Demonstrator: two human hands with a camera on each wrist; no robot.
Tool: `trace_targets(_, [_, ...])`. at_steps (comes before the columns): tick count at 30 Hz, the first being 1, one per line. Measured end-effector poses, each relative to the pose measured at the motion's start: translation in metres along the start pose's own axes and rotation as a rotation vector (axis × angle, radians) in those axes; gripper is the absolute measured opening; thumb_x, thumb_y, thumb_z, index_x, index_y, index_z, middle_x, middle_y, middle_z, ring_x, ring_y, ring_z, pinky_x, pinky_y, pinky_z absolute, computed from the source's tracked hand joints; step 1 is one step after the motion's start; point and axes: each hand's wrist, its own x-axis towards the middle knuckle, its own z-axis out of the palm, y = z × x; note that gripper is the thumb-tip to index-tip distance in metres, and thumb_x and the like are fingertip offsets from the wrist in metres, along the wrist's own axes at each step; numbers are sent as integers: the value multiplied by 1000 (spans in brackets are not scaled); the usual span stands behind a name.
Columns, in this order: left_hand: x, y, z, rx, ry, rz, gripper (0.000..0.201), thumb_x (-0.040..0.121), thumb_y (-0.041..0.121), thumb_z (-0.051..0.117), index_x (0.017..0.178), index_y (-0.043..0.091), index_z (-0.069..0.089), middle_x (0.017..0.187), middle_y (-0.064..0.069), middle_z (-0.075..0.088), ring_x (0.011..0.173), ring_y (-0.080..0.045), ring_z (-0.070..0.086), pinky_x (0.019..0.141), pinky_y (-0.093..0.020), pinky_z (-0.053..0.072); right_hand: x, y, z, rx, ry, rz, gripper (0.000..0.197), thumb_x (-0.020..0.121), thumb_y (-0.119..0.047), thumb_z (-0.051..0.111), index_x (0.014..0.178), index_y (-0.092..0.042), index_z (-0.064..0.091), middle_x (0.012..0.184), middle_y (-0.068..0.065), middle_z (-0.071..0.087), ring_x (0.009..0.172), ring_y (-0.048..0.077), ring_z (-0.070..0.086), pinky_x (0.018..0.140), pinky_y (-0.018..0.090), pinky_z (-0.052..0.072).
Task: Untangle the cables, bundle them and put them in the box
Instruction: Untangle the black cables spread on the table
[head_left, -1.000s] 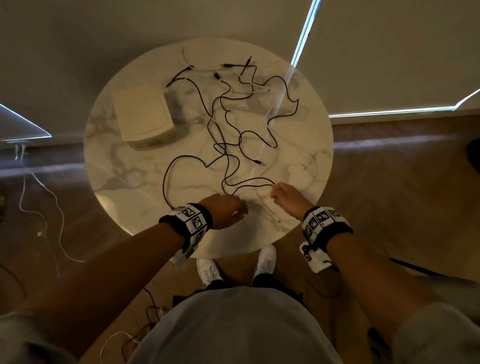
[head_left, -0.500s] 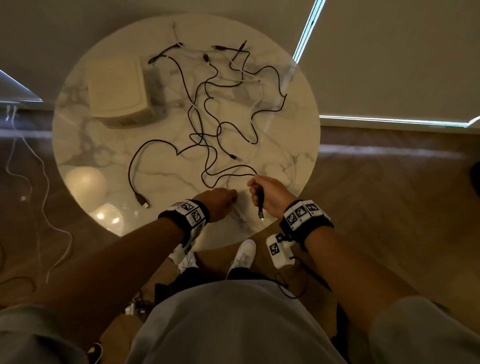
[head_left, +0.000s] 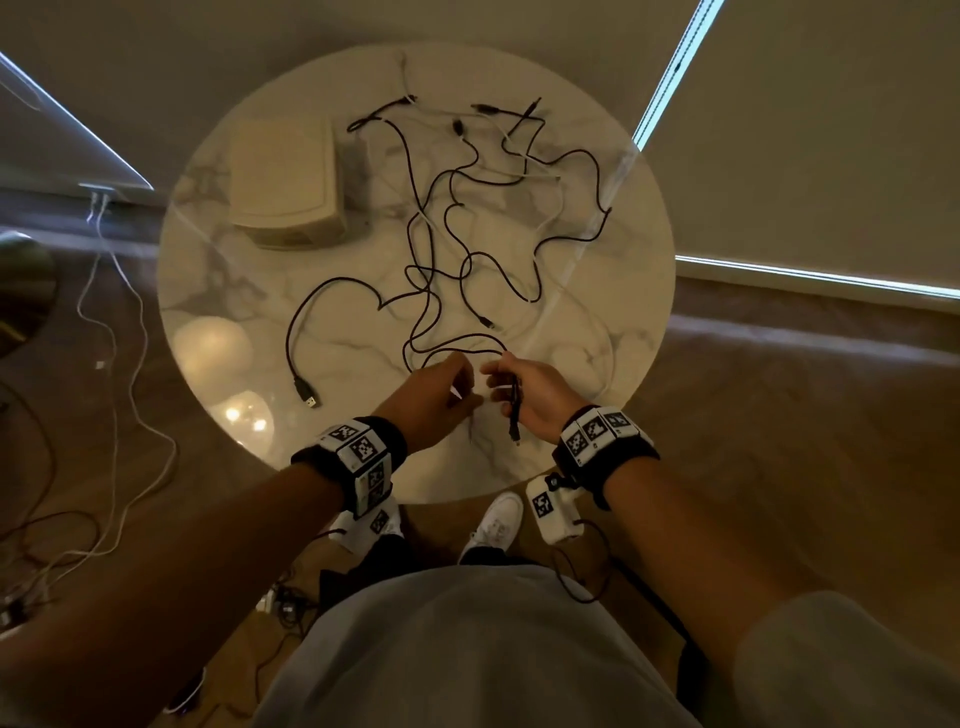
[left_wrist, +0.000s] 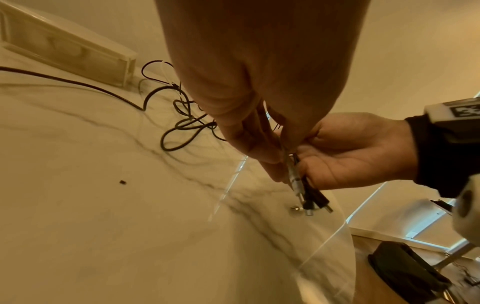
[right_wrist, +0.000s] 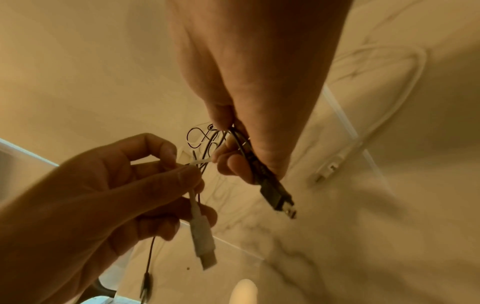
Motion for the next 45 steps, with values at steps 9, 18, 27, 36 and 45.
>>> trace_targets(9, [-19,5,-5,-128,25,50,19,93,19,65,96,13,48,95,0,67,71,-8,71,66,-25,57,8,0,24,31,-77,29,37,101,-36,53,85,-11,74,91,12,69,99,31,59,91,47,43])
trace_targets(18, [-31,-15,-12,-89,25,1,27,92,32,66,95,17,44,95,5,70,79,-10,66,64,-17,47,-1,-9,43,305,-27,28,34,106,-31,48,82,-12,63,76,2,58,68,14,52,60,26,39])
trace_targets(27, [-39,-20,-18,-103,16,-22,35,89,48,65,93,18,48,84,10,66,73,-1,62,62,-19,48,-3,-24,66,548,15,-20,34,108,-30,43,83,-12,57,75,2,54,64,13,50,59,25,39])
trace_targets(36, [-38,-29,-27,-26,37,43,21,94,42,59,99,21,58,80,11,65,74,-4,63,67,-17,48,-8,-18,81,611,69,-52,34,107,-32,47,84,-12,60,74,4,59,66,14,54,63,27,45])
trace_targets(45, [-31,-45,-49,148,98,177,34,88,37,66,114,19,53,105,3,56,87,-12,55,77,-27,49,-32,-10,69,-67,-7,-225,32,109,-35,37,90,-12,50,59,0,47,53,18,51,59,33,47])
